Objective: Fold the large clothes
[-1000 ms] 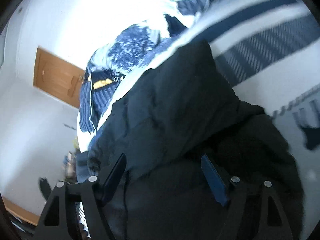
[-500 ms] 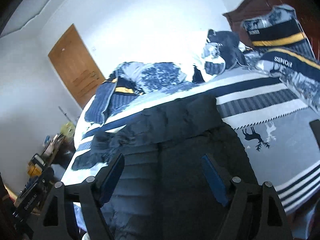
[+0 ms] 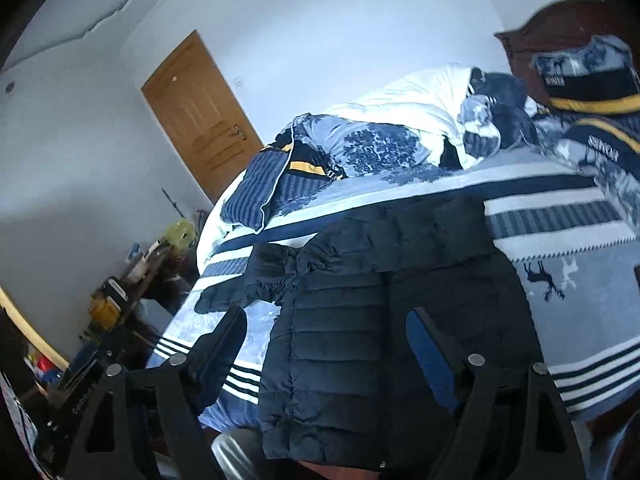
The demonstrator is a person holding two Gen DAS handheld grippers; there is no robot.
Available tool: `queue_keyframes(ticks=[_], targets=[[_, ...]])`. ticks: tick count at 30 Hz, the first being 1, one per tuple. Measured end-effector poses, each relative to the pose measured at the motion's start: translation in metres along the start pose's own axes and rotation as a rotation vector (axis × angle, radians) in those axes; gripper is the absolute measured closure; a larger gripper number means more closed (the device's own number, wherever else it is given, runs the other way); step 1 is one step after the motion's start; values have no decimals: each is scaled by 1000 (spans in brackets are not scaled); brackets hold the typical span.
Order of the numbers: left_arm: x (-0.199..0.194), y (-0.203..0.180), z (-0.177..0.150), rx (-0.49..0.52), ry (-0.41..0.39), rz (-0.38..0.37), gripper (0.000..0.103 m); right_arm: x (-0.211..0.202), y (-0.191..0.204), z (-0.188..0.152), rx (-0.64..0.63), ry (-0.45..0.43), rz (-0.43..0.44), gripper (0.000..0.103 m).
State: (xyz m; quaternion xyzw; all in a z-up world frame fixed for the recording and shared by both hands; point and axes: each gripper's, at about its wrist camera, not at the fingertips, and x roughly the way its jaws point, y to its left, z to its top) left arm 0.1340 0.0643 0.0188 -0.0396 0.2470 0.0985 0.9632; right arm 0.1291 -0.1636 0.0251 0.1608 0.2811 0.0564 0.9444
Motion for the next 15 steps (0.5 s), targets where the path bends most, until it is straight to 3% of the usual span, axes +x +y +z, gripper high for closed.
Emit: queue_keyframes(ticks=[6,12,15], targets=[[28,-10,-7,35,37,13,10,11,15,5,-66,-53,-36,15],[98,-7,-10,23,105,31,10,63,17,17,-79,38,18,15],[146,4,-7,-26,156,6,10,102,17,26,-68,87,32,15]])
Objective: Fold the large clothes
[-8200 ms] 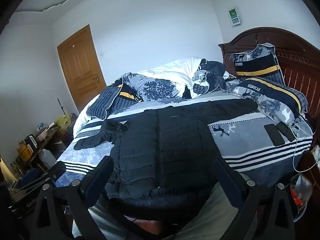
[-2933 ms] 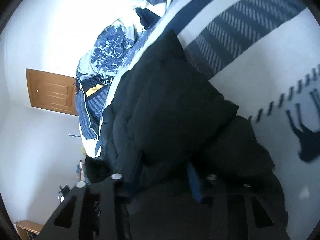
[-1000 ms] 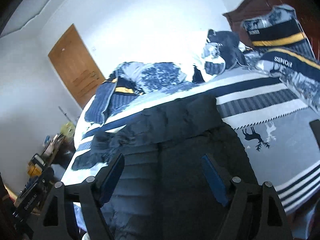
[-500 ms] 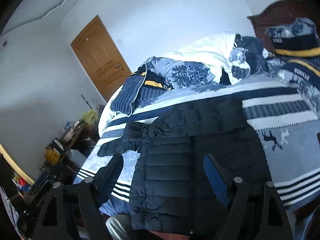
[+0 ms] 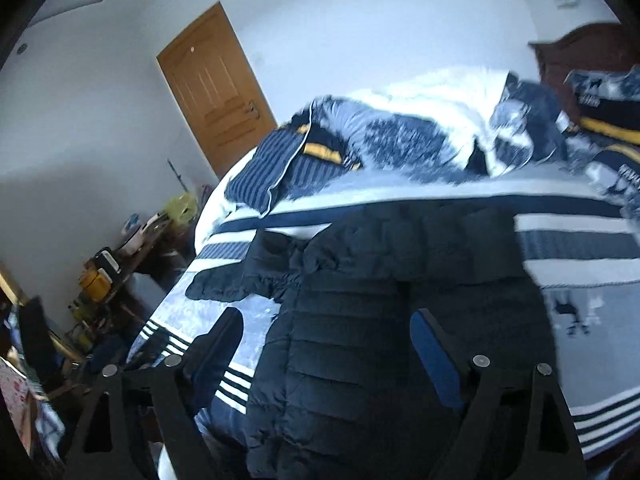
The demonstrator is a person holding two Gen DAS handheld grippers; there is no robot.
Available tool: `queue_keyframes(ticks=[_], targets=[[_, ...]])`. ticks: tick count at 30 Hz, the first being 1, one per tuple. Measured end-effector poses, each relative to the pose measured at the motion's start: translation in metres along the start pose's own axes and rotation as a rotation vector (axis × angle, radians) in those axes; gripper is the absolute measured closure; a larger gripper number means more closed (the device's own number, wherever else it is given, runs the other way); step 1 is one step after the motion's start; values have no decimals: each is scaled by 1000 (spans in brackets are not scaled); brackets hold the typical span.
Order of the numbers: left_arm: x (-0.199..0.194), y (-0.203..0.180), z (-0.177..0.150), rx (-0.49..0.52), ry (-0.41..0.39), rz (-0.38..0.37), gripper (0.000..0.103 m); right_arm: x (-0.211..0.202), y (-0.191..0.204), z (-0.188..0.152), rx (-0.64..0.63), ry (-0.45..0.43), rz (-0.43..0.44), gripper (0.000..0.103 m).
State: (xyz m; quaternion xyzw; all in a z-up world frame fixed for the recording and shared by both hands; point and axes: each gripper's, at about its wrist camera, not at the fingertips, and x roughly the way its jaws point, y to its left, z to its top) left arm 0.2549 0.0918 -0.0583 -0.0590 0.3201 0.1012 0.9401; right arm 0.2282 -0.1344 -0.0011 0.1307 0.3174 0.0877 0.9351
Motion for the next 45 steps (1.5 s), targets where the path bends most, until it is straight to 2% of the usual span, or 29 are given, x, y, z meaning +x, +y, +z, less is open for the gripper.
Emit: queue_keyframes(ticks=[3,7,12,16,19,22,25,28,31,33,36,38,42,43,44,45], targets=[[54,16,14,-81,63,-31,10,44,5,18,-35,21,-28,15],[130,41,42,-168,92,-1,10,103,14,46,-68,33,-30,15],[221,87,75,-295,128,59,10,188,35,82,-119,164,38,15],[268,130,63,-347,146,171,10,259,66,98,-165,259,100,15],[297,178,45,-449,249,215,10,306,100,101,-228,310,150,15],[306,216,33,-509,288,321,10,357,150,99,-330,358,215,15],[305,259,20,-639,300,347,10,407,201,86,-411,422,268,15],[297,302,6,-744,299,457,10,466,257,61,-475,502,304,15],[288,333,-11,-842,300,500,10,518,308,27,-537,578,348,15],[283,345,-16,-882,291,502,10,544,336,-1,-591,624,371,15],[277,357,-23,-914,285,504,10,578,363,-44,-677,646,308,15],[278,360,-25,-920,290,482,10,593,368,-59,-692,641,278,15],[284,357,-21,-898,304,457,10,606,379,-86,-797,580,168,17],[285,356,-19,-898,301,448,10,603,381,-85,-794,577,174,34],[284,354,-17,-901,287,431,10,597,383,-78,-788,557,151,57],[282,351,-14,-903,267,410,10,591,381,-64,-744,559,160,98]])
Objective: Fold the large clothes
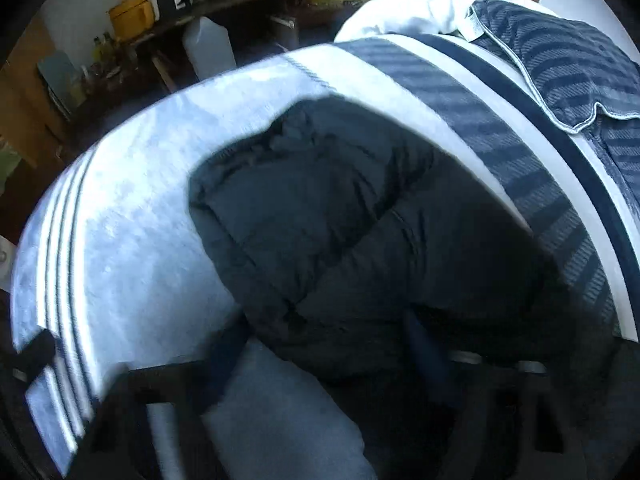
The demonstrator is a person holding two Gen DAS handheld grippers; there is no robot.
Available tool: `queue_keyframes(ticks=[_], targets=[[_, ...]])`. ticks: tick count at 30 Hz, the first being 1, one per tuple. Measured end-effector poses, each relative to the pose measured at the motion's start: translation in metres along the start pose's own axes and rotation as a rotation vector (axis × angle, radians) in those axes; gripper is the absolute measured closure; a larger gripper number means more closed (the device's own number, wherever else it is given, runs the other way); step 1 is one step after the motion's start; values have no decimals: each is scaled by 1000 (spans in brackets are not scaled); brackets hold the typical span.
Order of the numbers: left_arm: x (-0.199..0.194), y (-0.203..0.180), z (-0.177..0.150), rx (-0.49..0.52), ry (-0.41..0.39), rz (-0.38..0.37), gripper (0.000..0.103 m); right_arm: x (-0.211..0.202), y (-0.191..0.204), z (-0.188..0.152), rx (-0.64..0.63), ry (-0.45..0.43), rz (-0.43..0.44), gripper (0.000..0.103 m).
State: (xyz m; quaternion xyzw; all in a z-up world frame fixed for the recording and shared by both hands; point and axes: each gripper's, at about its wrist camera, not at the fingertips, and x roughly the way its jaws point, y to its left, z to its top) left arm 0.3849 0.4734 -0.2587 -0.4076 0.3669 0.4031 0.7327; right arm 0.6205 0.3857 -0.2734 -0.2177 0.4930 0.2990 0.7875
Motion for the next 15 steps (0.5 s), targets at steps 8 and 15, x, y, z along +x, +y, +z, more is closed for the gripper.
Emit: queue_keyframes(ticks=[8,15], targets=[[-66,-83,-43,248,-121,-318,10,-171,-110,-36,376,-325,282,99],[-107,-169,-143,554,-61,-635,10,-323,-231,-178,722,-593,291,99]])
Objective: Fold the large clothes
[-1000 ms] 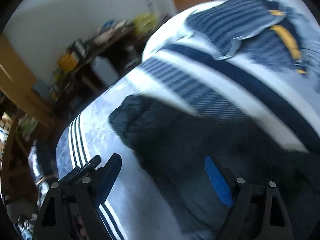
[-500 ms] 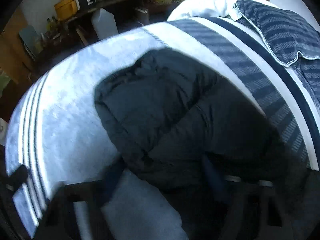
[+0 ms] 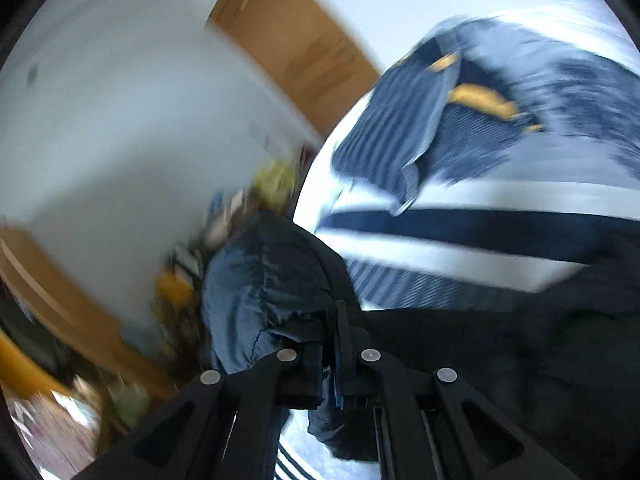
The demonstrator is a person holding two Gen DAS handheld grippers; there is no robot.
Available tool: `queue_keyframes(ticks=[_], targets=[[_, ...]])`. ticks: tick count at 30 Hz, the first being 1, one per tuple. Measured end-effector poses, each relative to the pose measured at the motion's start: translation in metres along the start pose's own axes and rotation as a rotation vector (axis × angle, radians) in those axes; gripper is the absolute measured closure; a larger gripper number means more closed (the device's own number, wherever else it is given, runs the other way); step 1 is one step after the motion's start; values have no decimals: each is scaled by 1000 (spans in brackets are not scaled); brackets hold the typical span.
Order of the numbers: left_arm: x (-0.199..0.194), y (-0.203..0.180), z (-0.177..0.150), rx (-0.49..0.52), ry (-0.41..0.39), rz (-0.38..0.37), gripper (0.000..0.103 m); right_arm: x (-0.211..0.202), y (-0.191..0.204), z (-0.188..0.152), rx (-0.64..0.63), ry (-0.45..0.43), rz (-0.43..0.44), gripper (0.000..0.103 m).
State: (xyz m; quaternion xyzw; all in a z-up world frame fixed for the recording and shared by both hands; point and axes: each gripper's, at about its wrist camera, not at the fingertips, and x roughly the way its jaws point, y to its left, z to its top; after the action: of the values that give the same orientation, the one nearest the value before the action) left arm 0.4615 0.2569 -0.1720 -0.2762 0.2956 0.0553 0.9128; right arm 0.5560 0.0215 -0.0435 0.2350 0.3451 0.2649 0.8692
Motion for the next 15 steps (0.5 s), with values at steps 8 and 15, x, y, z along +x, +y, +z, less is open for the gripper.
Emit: queue_keyframes(ticks=[8,15], targets=[[68,-93,-58,77,232,-191,10,-133,-178,-40,244,-107,-176,99],[118,-99,-93,192,407,30,31,-136,-307,-101,481,22,-228,92]])
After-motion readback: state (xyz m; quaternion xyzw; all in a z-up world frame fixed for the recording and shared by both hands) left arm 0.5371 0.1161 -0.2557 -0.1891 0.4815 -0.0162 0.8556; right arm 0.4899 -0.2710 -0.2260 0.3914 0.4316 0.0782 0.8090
